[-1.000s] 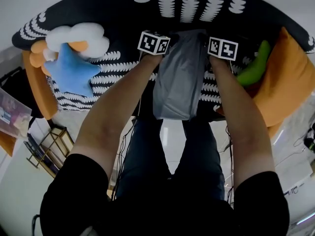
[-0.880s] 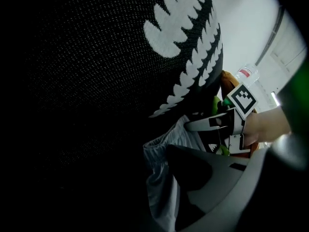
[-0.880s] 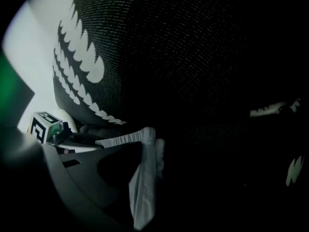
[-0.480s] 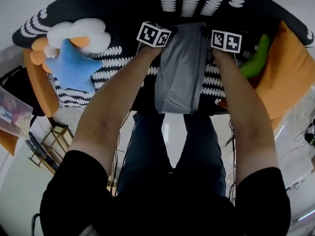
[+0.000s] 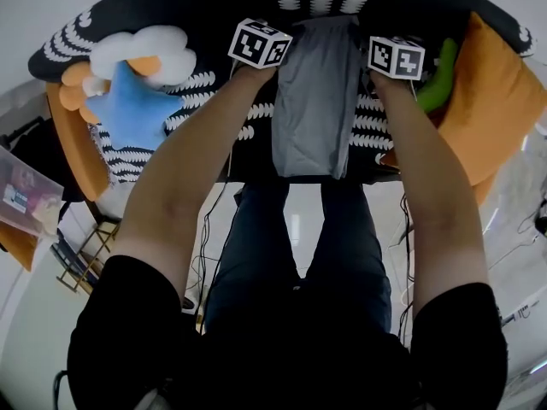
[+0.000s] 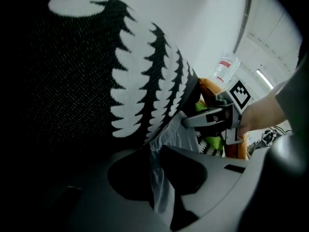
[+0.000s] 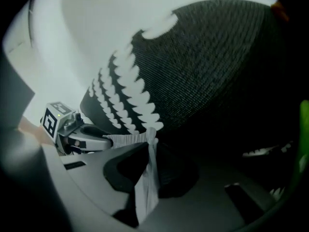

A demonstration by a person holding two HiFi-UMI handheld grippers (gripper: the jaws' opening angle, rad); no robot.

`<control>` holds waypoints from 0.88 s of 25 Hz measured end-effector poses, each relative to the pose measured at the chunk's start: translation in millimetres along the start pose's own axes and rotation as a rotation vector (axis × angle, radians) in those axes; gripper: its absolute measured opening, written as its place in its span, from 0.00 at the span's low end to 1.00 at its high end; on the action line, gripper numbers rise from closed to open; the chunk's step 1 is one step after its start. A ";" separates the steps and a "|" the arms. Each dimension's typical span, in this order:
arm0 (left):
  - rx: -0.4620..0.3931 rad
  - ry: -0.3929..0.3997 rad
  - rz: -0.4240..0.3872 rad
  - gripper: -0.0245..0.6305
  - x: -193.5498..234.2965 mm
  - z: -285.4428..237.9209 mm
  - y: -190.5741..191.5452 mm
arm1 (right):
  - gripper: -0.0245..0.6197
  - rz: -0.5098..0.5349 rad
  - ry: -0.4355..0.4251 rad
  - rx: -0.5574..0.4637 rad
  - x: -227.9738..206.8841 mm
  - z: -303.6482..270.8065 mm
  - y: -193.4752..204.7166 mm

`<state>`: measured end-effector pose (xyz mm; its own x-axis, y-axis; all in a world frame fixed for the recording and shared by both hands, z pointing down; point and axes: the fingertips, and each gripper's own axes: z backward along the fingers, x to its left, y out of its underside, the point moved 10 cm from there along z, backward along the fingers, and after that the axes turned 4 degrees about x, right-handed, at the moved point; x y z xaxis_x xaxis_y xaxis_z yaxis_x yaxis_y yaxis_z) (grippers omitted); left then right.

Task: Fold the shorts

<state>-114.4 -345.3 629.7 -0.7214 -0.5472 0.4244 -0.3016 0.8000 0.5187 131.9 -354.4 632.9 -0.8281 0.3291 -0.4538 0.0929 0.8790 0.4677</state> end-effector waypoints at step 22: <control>0.072 0.105 -0.387 0.16 -120.0 56.2 95.4 | 0.13 0.058 0.028 -0.036 56.5 102.1 146.3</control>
<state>-91.6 -189.5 586.5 -0.4795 -0.8307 0.2830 -0.5841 0.5428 0.6035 155.2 -171.9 598.2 -0.8373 0.3691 -0.4035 0.1219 0.8453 0.5203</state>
